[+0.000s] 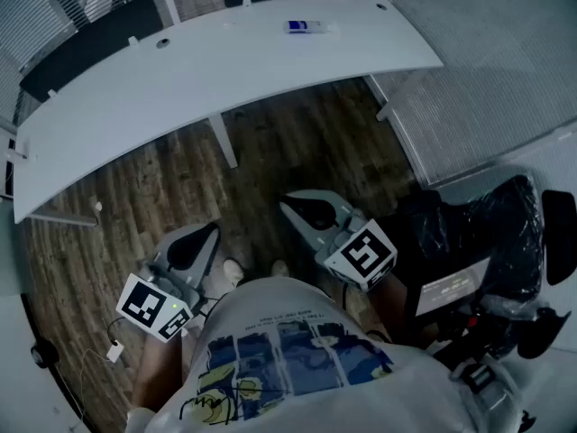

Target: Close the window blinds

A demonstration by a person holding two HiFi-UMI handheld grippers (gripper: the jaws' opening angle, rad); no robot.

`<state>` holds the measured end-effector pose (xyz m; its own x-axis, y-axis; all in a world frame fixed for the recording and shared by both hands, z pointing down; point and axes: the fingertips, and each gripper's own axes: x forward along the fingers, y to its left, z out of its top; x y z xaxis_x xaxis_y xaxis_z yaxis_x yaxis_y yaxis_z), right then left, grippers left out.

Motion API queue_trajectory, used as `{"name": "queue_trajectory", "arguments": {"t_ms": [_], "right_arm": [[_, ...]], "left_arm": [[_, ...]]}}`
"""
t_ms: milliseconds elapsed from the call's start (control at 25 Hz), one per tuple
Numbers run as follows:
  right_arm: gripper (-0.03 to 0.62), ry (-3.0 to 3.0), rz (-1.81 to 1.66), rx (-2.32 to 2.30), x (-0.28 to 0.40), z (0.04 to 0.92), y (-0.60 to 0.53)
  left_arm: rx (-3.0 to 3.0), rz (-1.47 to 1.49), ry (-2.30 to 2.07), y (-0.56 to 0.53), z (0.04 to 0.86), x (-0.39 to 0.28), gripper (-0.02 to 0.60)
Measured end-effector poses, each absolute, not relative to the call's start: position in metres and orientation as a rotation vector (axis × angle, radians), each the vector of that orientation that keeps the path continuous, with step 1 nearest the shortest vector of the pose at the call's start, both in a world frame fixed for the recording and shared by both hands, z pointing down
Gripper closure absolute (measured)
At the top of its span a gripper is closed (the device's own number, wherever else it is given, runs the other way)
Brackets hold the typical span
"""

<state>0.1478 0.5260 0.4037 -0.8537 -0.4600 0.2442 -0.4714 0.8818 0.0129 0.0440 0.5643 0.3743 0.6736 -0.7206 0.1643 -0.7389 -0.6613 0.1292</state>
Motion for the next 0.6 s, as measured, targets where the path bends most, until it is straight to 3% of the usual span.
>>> {"name": "queue_trajectory", "arguments": {"t_ms": [600], "right_arm": [[0.591,-2.773,0.034,0.785,0.1481,0.4072,0.5287]], "left_arm": [[2.732,0.170,-1.124,0.5601,0.3768,0.0396,0.578]]}}
